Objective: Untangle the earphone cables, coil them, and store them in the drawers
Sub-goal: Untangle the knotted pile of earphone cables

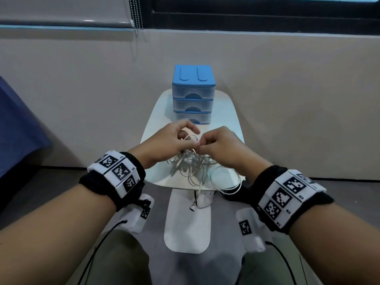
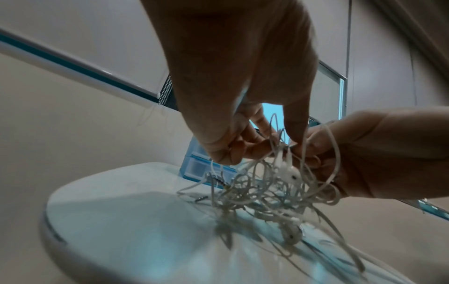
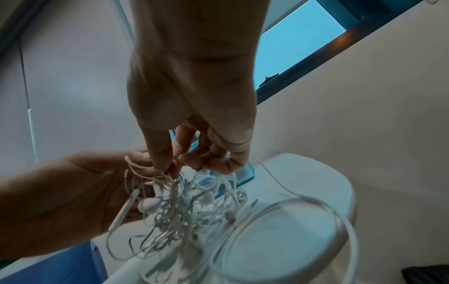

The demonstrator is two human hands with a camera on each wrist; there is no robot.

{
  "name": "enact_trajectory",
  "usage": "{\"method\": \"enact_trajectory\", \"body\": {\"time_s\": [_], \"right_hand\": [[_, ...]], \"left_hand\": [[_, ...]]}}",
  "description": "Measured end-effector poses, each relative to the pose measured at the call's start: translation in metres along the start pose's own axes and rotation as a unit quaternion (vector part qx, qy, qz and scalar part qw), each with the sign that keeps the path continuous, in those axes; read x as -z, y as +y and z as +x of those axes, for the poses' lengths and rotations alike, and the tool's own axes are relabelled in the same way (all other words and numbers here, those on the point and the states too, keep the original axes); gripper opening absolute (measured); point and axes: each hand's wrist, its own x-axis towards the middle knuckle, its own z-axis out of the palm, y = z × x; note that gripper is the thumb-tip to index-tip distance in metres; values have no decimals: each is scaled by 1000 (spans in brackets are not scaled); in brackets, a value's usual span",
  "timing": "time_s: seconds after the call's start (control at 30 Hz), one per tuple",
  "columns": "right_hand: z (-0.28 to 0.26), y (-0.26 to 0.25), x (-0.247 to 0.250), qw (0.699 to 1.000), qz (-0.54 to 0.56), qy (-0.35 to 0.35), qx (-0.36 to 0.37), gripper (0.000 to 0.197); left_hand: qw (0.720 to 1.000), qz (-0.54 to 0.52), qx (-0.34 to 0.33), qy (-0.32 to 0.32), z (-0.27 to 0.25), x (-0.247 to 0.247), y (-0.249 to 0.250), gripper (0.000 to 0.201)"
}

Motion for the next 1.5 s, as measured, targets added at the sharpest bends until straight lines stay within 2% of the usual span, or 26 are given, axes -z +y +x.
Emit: {"method": "enact_trajectory", "body": {"time_s": [0.07, 0.17, 0.27, 0.33, 0.4, 0.53, 0.63, 0.77, 0.87, 0.97, 1.1, 1.13, 1.17, 1.2, 1.27, 1.3, 1.4, 1.5], "right_hand": [[3, -2, 8, 999, 48, -3, -2, 16], [5, -8, 12, 988, 156, 10, -8, 14], [8, -16, 18, 965, 261, 14, -18, 18], [8, -23, 24, 949, 314, -13, -19, 21], [9, -29, 31, 948, 316, -41, -22, 23], [15, -38, 35, 970, 240, -45, 7, 18], [14, -45, 35, 963, 259, -53, 43, 30], [6, -52, 37, 934, 336, -82, 93, 32], [-1, -57, 46, 915, 387, -77, 79, 14], [0, -54, 54, 889, 450, -56, 65, 6], [5, -53, 56, 837, 541, -19, 78, 18], [6, -55, 57, 835, 546, -10, 68, 23], [8, -56, 57, 846, 531, 7, 52, 27], [9, -58, 57, 871, 489, 33, 36, 30], [10, -61, 57, 936, 337, 96, 24, 32], [9, -62, 58, 958, 262, 111, 29, 32], [1, -68, 64, 989, 134, 65, 17, 32], [-3, -73, 66, 1000, 28, -7, 10, 50]], "left_hand": [[999, -45, -12, -14, -2, 0, 3, 25], [997, -64, -36, 9, -2, -2, 5, 21], [998, -38, -39, 26, 0, -3, 2, 14], [999, -16, -33, 32, 0, -4, 1, 9], [998, -15, -39, 41, 1, -4, 3, 9], [994, -2, -80, 70, 4, -5, 13, 16], [992, -12, -87, 93, 7, -6, 17, 18], [993, -32, -60, 101, 7, -7, 16, 13], [992, -34, -56, 106, 5, -7, 12, 5], [991, -3, -64, 120, 5, -4, 9, 9], [989, 51, -67, 124, 7, -2, 13, 14], [988, 64, -69, 126, 7, -1, 15, 14], [986, 74, -73, 130, 8, 1, 15, 14], [984, 80, -78, 136, 8, 2, 16, 13], [981, 82, -87, 153, 9, 6, 17, 11], [979, 83, -92, 160, 10, 8, 18, 10], [976, 98, -99, 166, 10, 11, 20, 10], [974, 126, -110, 152, 8, 11, 23, 10]]}}
